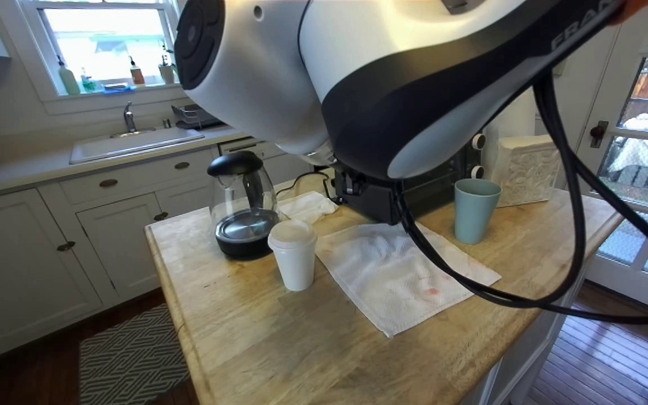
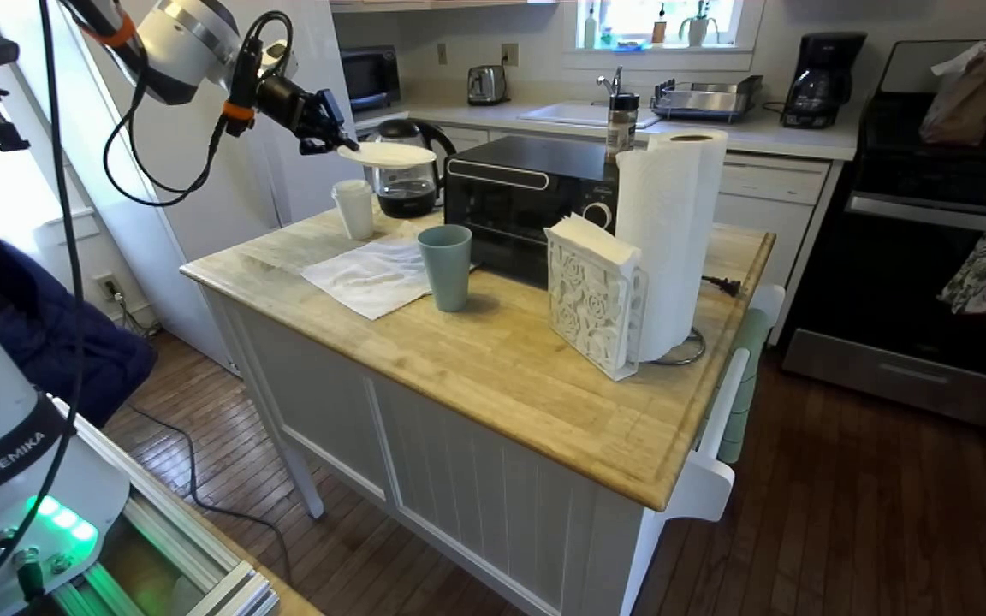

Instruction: Put the plate on the paper towel, then put the grey cup on the plate

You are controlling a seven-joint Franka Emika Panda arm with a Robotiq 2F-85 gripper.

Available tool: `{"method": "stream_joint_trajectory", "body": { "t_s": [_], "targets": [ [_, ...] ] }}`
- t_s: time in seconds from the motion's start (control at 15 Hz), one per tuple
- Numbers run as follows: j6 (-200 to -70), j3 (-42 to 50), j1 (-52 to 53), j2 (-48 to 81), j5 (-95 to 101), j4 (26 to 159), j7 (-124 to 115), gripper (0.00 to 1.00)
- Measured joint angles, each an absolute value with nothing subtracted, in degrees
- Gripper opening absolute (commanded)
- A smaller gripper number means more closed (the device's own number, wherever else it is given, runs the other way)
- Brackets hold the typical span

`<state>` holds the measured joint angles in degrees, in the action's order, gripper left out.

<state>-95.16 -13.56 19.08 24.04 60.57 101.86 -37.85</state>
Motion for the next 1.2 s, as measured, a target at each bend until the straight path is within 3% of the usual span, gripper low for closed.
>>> {"method": "stream_joint_trajectory", "body": {
  "t_s": [0.2,1.2],
  "targets": [
    [-95.4,-14.1,19.2,23.4,58.4,104.1,-37.9,0.04],
    [-96.2,-14.2,19.3,24.0,57.6,105.1,-38.2,0.01]
  ]
}}
